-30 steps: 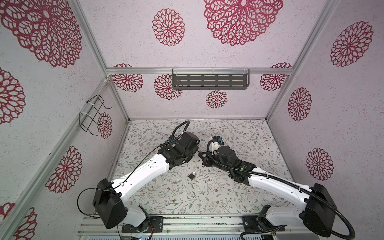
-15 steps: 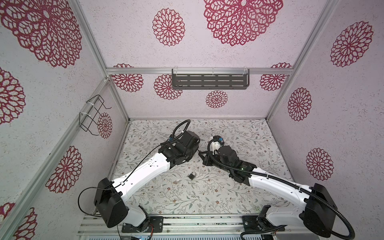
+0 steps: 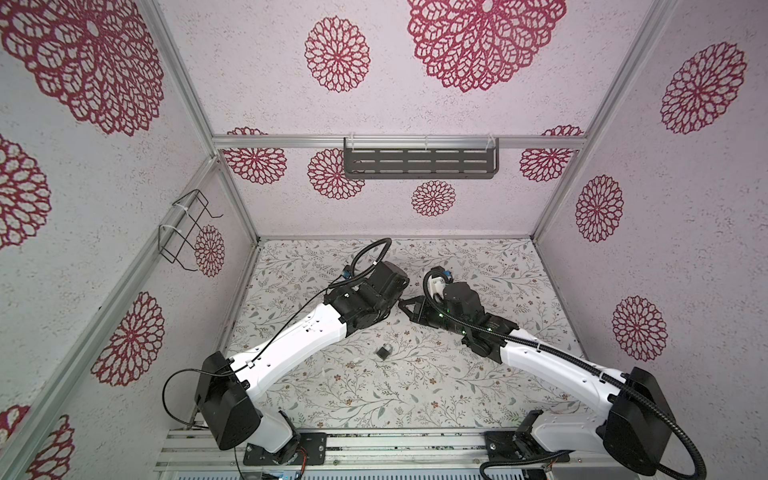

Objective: Unlock with the key

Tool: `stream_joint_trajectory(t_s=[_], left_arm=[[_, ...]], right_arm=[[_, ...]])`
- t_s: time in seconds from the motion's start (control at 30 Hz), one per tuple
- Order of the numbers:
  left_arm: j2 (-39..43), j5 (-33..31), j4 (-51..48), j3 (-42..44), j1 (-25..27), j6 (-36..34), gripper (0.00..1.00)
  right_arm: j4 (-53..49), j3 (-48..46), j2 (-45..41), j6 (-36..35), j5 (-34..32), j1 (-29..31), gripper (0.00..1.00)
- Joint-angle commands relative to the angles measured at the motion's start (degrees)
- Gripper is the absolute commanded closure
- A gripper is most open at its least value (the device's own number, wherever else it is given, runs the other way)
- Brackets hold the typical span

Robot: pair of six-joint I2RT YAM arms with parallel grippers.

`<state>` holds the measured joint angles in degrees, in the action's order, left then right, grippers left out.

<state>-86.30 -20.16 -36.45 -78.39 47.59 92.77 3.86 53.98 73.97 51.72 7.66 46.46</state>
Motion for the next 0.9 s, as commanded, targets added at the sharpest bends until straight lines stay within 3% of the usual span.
stream_joint_trajectory(t_s=[0.0, 0.13, 0.27, 0.47, 0.73, 0.87], left_arm=[[-0.9, 7.5, 2.3, -0.1, 3.7, 0.7, 1.0], [-3.3, 8.7, -1.3, -3.7, 4.7, -0.1, 1.0], [-3.9, 14.1, 4.0, -1.3, 4.8, 1.4, 1.0], [-2.8, 13.4, 0.6, 0.5, 4.9, 1.9, 1.0], [-3.3, 9.9, -2.1, -0.8, 6.5, 0.0, 1.0], [-2.7, 10.1, -0.5, -0.1, 6.9, -1.3, 1.0]], right_arm=[[4.1, 5.2, -0.8, -7.2, -7.1, 1.5, 1.0], [5.6, 4.7, -0.7, -9.9, -9.0, 1.5, 1.0], [10.2, 4.7, -0.5, -14.8, -9.9, 2.2, 1.0], [16.9, 2.9, -2.4, -20.0, -9.3, 2.2, 1.0], [16.9, 7.7, 1.8, -6.7, 3.4, 1.0, 1.0], [13.0, 9.3, 2.1, -4.1, 3.1, 0.1, 1.0]])
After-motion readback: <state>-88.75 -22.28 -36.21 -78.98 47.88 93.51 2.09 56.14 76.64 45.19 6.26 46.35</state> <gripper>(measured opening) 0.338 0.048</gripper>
